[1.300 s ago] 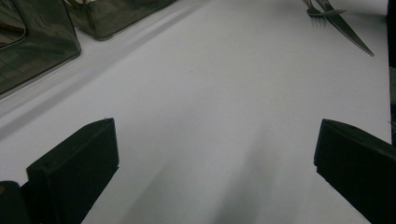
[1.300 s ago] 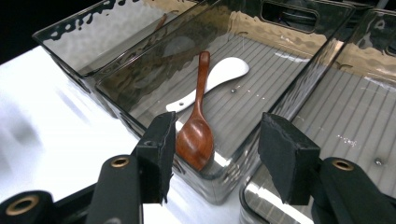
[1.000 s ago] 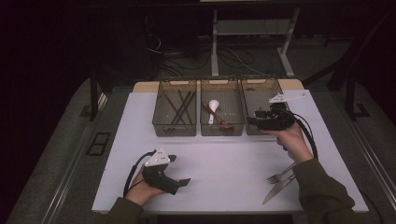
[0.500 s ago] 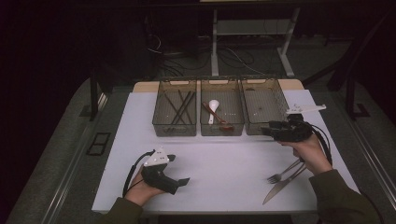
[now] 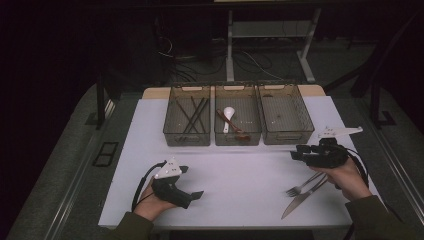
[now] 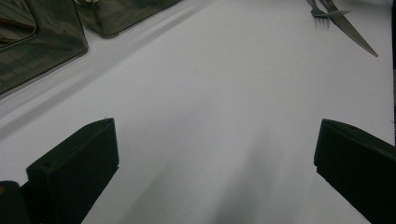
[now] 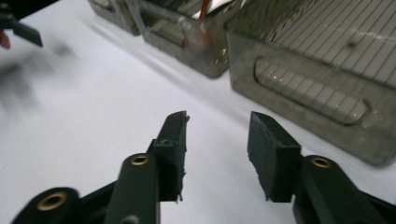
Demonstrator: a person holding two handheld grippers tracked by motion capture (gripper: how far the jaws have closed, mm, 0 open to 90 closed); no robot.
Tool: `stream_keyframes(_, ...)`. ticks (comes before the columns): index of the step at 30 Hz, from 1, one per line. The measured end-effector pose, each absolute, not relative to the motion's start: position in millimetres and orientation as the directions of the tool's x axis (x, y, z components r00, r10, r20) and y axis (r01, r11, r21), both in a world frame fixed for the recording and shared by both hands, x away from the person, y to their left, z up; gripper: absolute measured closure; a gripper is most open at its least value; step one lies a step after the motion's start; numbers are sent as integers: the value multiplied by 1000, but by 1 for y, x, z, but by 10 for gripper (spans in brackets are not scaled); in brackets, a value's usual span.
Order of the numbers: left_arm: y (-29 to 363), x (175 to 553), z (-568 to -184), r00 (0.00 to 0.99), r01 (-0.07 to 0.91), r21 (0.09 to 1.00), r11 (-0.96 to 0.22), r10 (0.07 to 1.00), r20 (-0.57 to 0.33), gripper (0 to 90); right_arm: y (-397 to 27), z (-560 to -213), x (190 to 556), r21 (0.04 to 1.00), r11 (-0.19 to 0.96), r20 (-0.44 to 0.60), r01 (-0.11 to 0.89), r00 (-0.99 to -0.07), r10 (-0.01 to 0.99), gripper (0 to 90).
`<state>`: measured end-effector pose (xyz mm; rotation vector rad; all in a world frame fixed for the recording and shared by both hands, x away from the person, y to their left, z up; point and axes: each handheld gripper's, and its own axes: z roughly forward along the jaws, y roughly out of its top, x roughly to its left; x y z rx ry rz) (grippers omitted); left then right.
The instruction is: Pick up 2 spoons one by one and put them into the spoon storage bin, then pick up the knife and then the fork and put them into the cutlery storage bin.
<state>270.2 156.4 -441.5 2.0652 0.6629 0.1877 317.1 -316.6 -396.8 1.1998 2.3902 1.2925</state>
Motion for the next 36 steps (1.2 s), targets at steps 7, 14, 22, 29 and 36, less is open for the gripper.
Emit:
stream_keyframes(7,157,270,-441,842,381,821,-426,526,-118,0,-322,-405,303,747,330,208,576,-675,708,692)
stream_keyframes(14,158,270,-441,842,382,820,-426,527,-119,0,-331,-414,289,729,354,207,585,-683,701,780)
stream_keyframes(22,158,270,-442,840,386,820,-423,529,-122,0,-332,-425,274,691,390,236,609,-699,675,852)
stream_keyframes(29,157,268,-441,838,384,818,-427,533,-115,0,-331,-433,260,673,405,260,619,-710,654,889)
stream_keyframes(36,157,268,-442,837,387,818,-427,534,-117,0,-327,-440,246,658,440,268,611,-736,621,889)
